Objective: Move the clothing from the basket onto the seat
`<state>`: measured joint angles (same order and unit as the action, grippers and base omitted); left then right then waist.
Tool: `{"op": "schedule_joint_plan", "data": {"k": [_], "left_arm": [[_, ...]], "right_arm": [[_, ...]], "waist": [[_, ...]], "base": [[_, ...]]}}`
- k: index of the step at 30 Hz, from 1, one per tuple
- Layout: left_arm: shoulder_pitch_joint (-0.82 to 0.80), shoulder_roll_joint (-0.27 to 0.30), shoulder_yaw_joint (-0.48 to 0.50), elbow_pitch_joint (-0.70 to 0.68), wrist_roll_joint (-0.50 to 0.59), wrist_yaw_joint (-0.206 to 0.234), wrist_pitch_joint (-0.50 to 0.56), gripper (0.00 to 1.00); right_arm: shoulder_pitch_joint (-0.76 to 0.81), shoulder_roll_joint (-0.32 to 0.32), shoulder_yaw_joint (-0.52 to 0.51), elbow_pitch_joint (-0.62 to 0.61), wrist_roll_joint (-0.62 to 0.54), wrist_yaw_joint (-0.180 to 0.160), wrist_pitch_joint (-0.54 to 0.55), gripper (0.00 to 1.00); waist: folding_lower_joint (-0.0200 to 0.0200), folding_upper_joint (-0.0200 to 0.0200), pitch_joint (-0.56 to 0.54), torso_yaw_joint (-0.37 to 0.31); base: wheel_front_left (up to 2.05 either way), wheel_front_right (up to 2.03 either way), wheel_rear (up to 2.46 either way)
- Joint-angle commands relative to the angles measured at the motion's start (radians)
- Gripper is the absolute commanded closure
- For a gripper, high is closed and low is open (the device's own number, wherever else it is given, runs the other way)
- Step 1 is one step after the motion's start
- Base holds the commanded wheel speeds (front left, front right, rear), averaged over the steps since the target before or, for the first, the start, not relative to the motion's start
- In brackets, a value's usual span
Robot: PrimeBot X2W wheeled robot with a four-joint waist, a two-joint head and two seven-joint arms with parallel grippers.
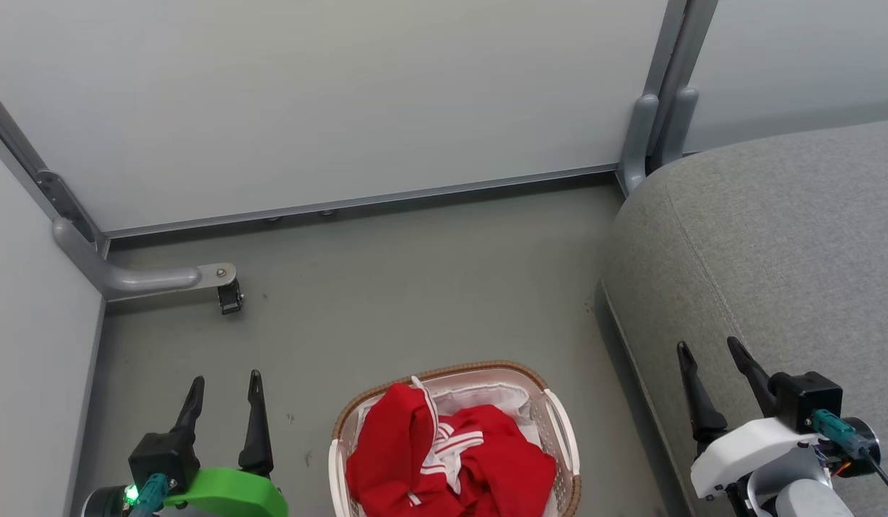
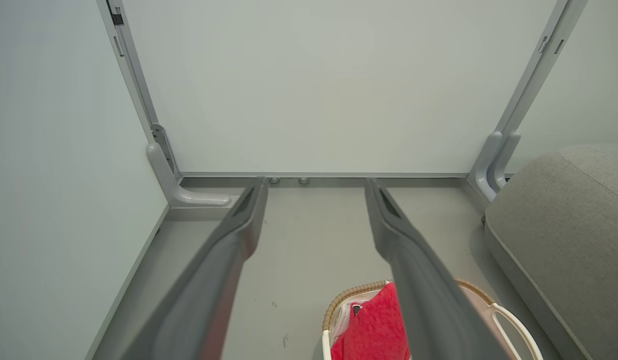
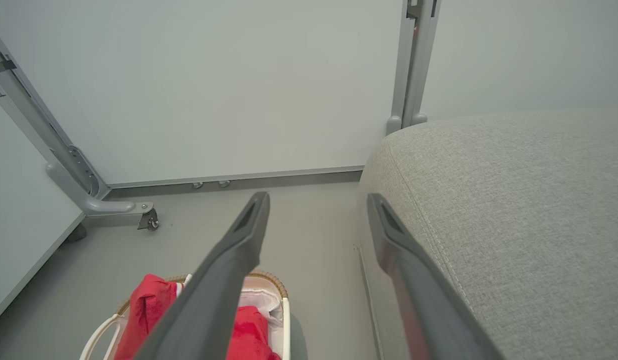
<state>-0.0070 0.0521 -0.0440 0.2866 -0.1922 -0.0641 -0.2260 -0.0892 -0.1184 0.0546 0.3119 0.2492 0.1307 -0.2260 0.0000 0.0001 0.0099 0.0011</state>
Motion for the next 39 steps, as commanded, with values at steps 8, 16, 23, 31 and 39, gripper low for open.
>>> {"op": "schedule_joint_plan", "data": {"k": [8, 16, 23, 31, 39], "left_arm": [[0.026, -0.001, 0.013, 0.005, 0.062, -0.003, -0.022, 0.0], [0.039, -0.001, 0.006, 0.008, 0.101, -0.002, -0.035, 0.0], [0.019, -0.001, -0.023, 0.035, 0.096, -0.001, -0.038, 0.0], [-0.077, -0.001, -0.084, 0.102, 0.054, 0.014, -0.038, 0.0], [-0.211, 0.0, -0.151, 0.202, 0.041, 0.008, -0.038, 0.0]], "right_arm": [[0.021, -0.005, -0.01, 0.017, -0.065, 0.0, -0.022, 0.0], [0.02, 0.0, -0.006, 0.019, -0.12, 0.0, -0.035, 0.0], [-0.005, -0.002, 0.002, 0.015, -0.139, 0.0, -0.04, 0.0], [-0.08, -0.004, 0.025, -0.015, -0.092, 0.0, -0.04, 0.0], [-0.176, -0.007, 0.057, -0.044, -0.025, 0.0, -0.04, 0.0]], "waist": [[0.0, -0.0001, -0.005, -0.004], [0.0, -0.0001, -0.006, -0.005], [0.0, -0.0001, 0.027, -0.023], [0.0, -0.0001, 0.163, -0.078], [0.0, -0.0001, 0.325, -0.14]], "base": [[0.0, 0.0, 0.0], [0.0, 0.0, 0.0], [0.0, 0.0, 0.0], [0.0, 0.0, 0.0], [0.0, 0.0, 0.0]]}}
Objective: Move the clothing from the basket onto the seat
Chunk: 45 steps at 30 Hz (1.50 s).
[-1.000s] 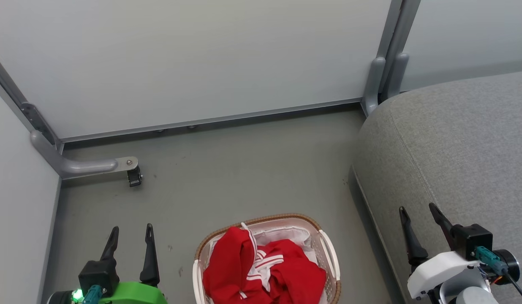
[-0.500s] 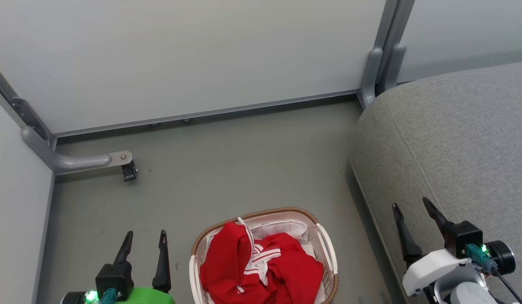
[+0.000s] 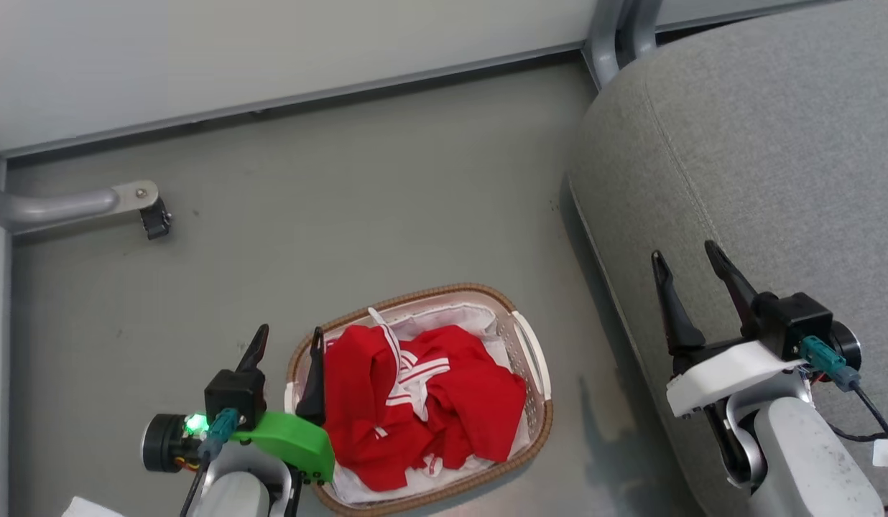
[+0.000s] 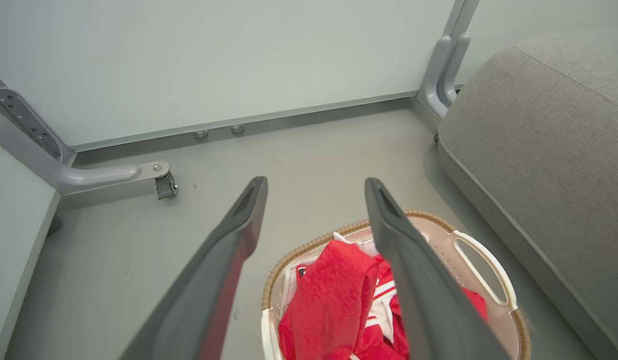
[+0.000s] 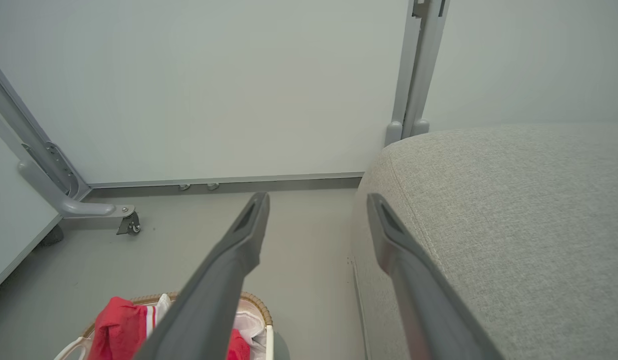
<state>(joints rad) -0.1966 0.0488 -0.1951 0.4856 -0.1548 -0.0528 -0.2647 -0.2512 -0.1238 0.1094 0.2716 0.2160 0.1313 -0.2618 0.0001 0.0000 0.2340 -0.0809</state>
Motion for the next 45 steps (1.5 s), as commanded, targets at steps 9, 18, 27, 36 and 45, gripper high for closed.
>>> {"op": "schedule_joint_plan", "data": {"k": [9, 18, 27, 36, 45], "left_arm": [[-0.165, 0.004, -0.042, 0.189, -0.006, -0.004, 0.0, 0.0], [-0.287, 0.005, -0.069, 0.394, -0.002, 0.026, 0.0, 0.0], [-0.414, 0.005, -0.088, 0.551, 0.009, 0.064, 0.0, 0.0], [-0.526, 0.01, -0.109, 0.664, 0.022, 0.078, 0.0, 0.0], [-0.597, 0.013, -0.141, 0.727, 0.044, 0.072, 0.001, 0.25]], "right_arm": [[-0.102, -0.015, 0.028, -0.042, 0.071, -0.001, -0.005, 0.0], [-0.165, -0.012, 0.044, -0.069, 0.089, -0.001, -0.005, 0.0], [-0.231, -0.021, 0.05, -0.091, 0.093, -0.001, -0.005, 0.0], [-0.274, -0.003, 0.069, -0.12, 0.097, -0.001, -0.005, 0.0], [-0.288, 0.006, 0.068, -0.118, 0.109, 0.0, -0.001, 0.0]], "waist": [[-0.0001, 0.0, 0.271, -0.11], [-0.0001, 0.0, 0.415, -0.139], [-0.0001, 0.0, 0.547, -0.152], [-0.0001, 0.0, 0.651, -0.172], [-0.0001, 0.0, 0.699, -0.18]], "base": [[0.0, 0.0, 0.0], [0.0, 0.0, 0.0], [0.0, 0.0, 0.0], [0.0, 0.0, 0.0], [0.0, 0.0, 0.0]]}}
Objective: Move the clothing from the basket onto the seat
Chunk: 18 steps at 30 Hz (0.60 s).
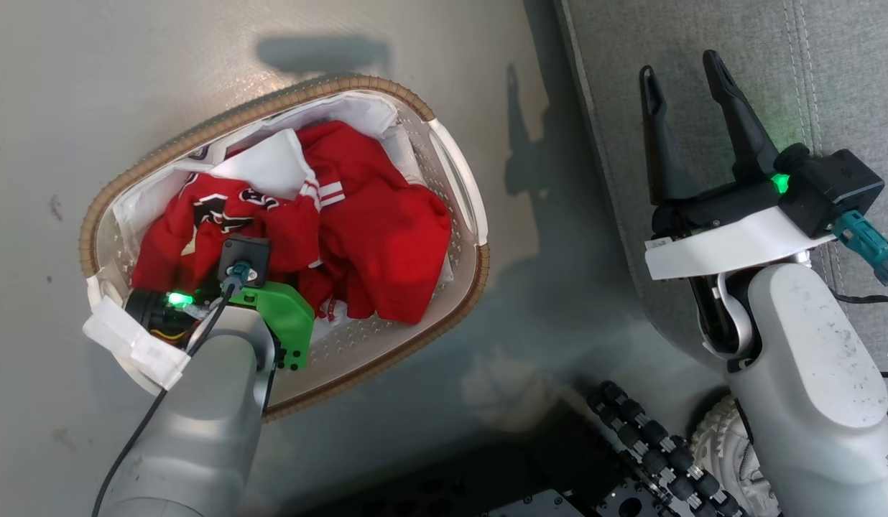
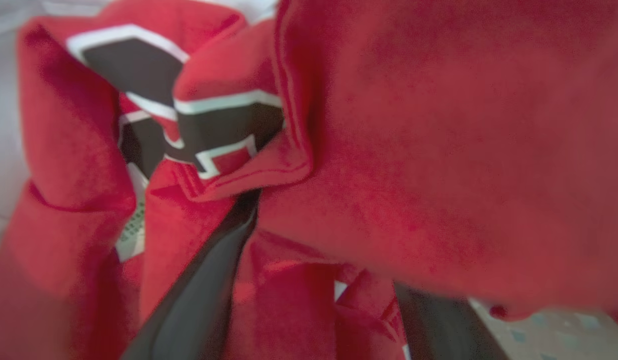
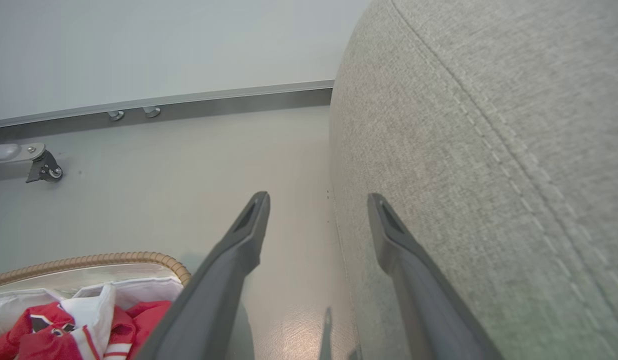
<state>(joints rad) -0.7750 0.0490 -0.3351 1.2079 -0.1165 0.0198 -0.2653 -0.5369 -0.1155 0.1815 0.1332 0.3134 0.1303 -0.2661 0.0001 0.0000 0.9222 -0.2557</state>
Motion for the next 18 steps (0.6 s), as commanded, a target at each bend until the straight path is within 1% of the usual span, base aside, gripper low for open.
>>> {"op": "schedule_joint_plan", "data": {"k": [1, 2, 5, 11, 18], "left_arm": [[-0.026, 0.012, -0.007, 0.0, 0.009, -0.007, 0.001, 0.73], [-0.027, 0.01, -0.009, -0.005, 0.01, -0.007, 0.001, 1.0], [-0.017, 0.008, -0.012, -0.024, 0.004, -0.012, 0.001, 1.0], [0.029, 0.007, -0.012, -0.069, -0.008, -0.02, 0.001, 1.0], [0.114, 0.004, -0.024, -0.128, -0.021, -0.042, 0.001, 1.0]], "right_arm": [[-0.002, -0.002, -0.005, 0.022, 0.012, 0.001, 0.003, 0.0], [-0.001, -0.003, -0.006, 0.023, 0.012, 0.001, 0.003, 0.0], [-0.001, -0.002, -0.004, 0.034, 0.008, 0.001, 0.005, 0.0], [0.009, -0.006, 0.001, 0.041, 0.003, 0.001, 0.002, 0.0], [0.045, -0.007, 0.006, 0.073, -0.004, 0.0, 0.002, 0.0]], "waist": [[-0.0001, 0.0, 0.012, -0.004], [-0.0001, 0.0, 0.012, -0.002], [-0.0001, 0.0, -0.002, 0.003], [-0.0001, 0.0, -0.063, 0.009], [-0.0001, 0.0, -0.193, 0.029]], "base": [[0.0, 0.0, 0.0], [0.0, 0.0, 0.0], [0.0, 0.0, 0.0], [0.0, 0.0, 0.0], [0.0, 0.0, 0.0]]}}
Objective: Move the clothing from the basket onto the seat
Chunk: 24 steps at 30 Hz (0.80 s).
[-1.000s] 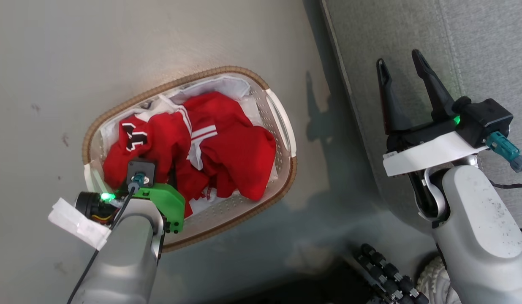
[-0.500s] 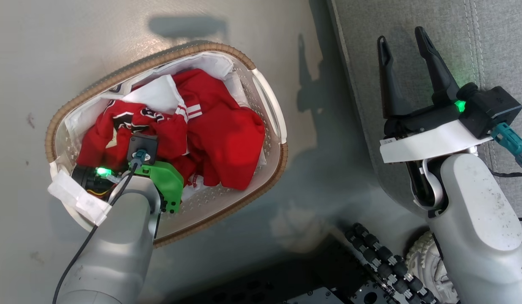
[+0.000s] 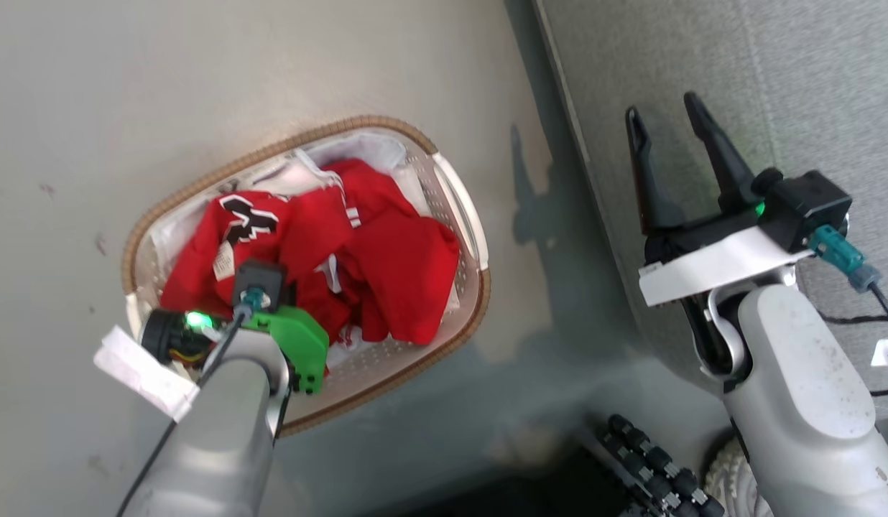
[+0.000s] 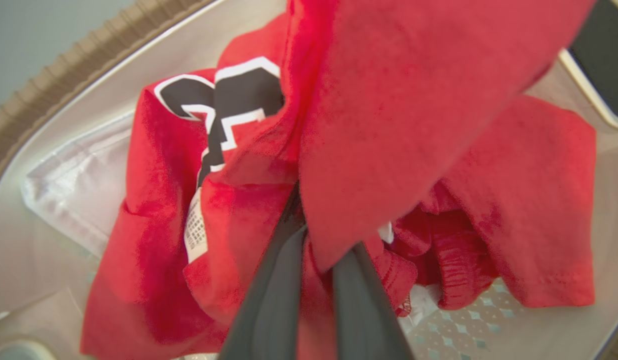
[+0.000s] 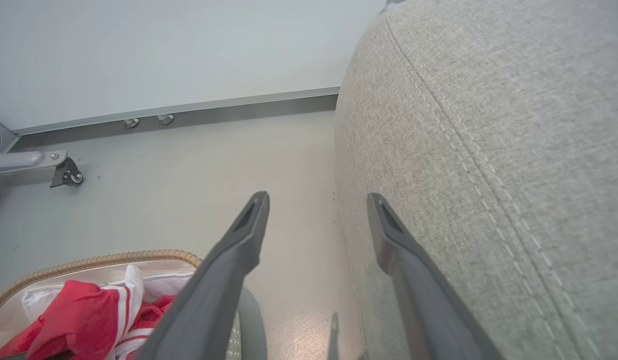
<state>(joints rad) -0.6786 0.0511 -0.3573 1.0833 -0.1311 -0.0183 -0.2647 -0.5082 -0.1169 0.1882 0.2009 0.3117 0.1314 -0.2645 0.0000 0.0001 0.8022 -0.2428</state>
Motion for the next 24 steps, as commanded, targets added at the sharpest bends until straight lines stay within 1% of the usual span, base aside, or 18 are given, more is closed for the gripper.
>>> {"op": "schedule_joint_plan", "data": {"k": [1, 11, 19, 24], "left_arm": [[0.033, 0.001, -0.004, -0.011, -0.01, -0.008, 0.001, 1.0], [0.196, 0.0, -0.024, -0.144, -0.029, -0.033, 0.0, 1.0], [0.306, 0.0, -0.015, -0.312, -0.049, -0.052, 0.0, 1.0], [0.361, 0.0, -0.002, -0.441, -0.057, -0.059, 0.0, 1.0]], "right_arm": [[0.022, -0.007, 0.001, 0.012, -0.001, -0.001, 0.0, 0.0], [0.111, -0.015, 0.015, 0.074, 0.001, -0.001, 0.0, 0.0], [0.197, -0.016, 0.019, 0.115, -0.007, -0.001, 0.0, 0.0], [0.253, -0.016, 0.021, 0.136, -0.012, -0.001, 0.0, 0.0]], "waist": [[0.0, -0.0001, -0.092, 0.019], [0.0, -0.0001, -0.317, 0.07], [0.0, -0.0001, -0.474, 0.113], [0.0, -0.0001, -0.56, 0.134]], "base": [[0.0, 0.0, 0.0], [0.0, 0.0, 0.0], [0.0, 0.0, 0.0], [0.0, 0.0, 0.0]]}}
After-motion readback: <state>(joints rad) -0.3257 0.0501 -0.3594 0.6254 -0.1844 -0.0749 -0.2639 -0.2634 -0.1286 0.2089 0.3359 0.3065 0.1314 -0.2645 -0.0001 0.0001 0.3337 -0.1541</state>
